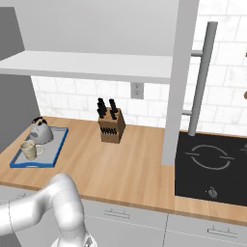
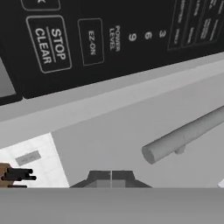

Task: Pick the kettle from the counter and place it on the tray. Then pick the mug from the cabinet and place it on the tray. Then close the cabinet doors.

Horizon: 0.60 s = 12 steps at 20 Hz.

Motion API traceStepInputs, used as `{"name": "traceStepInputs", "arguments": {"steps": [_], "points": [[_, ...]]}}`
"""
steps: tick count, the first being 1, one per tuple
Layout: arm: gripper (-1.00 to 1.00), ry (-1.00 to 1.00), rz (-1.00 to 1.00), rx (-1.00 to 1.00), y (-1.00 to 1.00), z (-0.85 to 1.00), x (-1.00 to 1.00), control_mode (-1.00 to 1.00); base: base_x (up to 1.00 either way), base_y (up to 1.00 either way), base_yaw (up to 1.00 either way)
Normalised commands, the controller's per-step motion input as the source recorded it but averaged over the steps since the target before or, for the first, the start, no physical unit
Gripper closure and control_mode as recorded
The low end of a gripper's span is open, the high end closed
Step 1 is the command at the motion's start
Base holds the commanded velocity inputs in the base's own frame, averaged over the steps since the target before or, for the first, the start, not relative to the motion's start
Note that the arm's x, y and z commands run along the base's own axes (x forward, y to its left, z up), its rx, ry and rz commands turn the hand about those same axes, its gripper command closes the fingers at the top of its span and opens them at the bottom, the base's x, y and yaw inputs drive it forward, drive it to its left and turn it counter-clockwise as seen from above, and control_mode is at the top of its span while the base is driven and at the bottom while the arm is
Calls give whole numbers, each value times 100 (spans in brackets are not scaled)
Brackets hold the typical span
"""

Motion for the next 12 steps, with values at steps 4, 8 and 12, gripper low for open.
{"name": "traceStepInputs", "arguments": {"steps": [4, 8, 12], "points": [[100, 1, -6, 0, -14, 0, 27, -100, 0, 0, 0], [100, 5, -5, 0, -40, 0, 25, -100, 0, 0, 0], [100, 7, -2, 0, -39, 0, 47, -100, 0, 0, 0]]}}
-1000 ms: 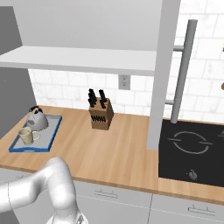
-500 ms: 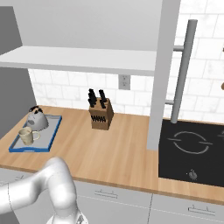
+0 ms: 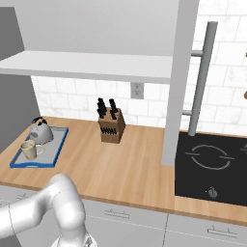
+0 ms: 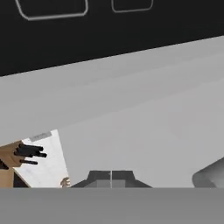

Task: Pick the kettle from the counter and place it on the tray. Then pick the mug from the cabinet and place it on the tray. Then close the cabinet doors.

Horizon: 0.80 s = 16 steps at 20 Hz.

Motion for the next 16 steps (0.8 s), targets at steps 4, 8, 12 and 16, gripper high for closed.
{"name": "traceStepInputs", "arguments": {"steps": [4, 8, 12, 16], "points": [[100, 0, -2, 0, -47, 0, 11, -100, 0, 0, 0], [100, 0, 0, 0, -58, 0, 7, -100, 0, 0, 0], [100, -3, 0, 0, -59, 2, 28, -100, 0, 0, 0], [100, -10, 0, 0, -28, 10, 40, -100, 0, 0, 0]]}}
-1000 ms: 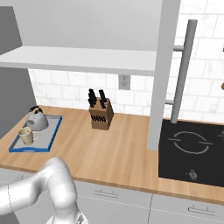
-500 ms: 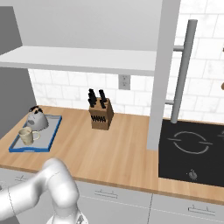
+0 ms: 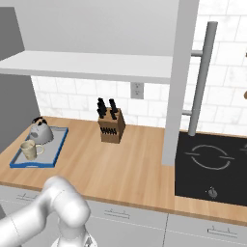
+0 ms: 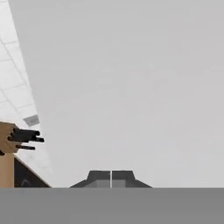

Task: Pick the kettle from the counter and place it on the tray. Then pick the mug from the cabinet and place it on the tray. Then close the cabinet doors.

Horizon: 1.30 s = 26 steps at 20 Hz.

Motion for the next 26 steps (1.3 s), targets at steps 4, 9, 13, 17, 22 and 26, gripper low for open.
{"name": "traceStepInputs", "arguments": {"steps": [4, 9, 13, 17, 22, 26], "points": [[100, -16, 0, 2, -9, 0, 51, -100, 0, 0, 0], [100, -11, 0, 2, -9, 8, 44, -100, 0, 0, 0], [100, -2, 0, 2, -3, 35, 40, -100, 0, 0, 0], [100, 0, 0, 2, -1, 69, 24, -100, 0, 0, 0], [100, 6, 0, 2, -4, 74, 42, -100, 0, 0, 0], [100, 11, 1, 3, -11, 20, 91, -100, 0, 0, 0]]}}
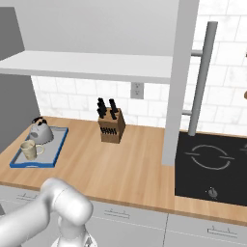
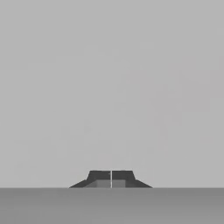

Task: Pick the kettle from the counter and place it on the tray. Then pick the mug from the cabinet and place it on the tray. Then close the cabinet doors.

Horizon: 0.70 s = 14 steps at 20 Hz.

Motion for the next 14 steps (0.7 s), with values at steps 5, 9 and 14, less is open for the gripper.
{"name": "traceStepInputs", "arguments": {"steps": [5, 9, 14], "points": [[100, 5, 10, 10, -40, 2, 99, -100, 0, 0, 0], [100, 13, 12, 21, -38, 21, 100, -100, 0, 0, 0], [100, 2, 16, 23, -27, 29, 77, -100, 0, 0, 0]]}}
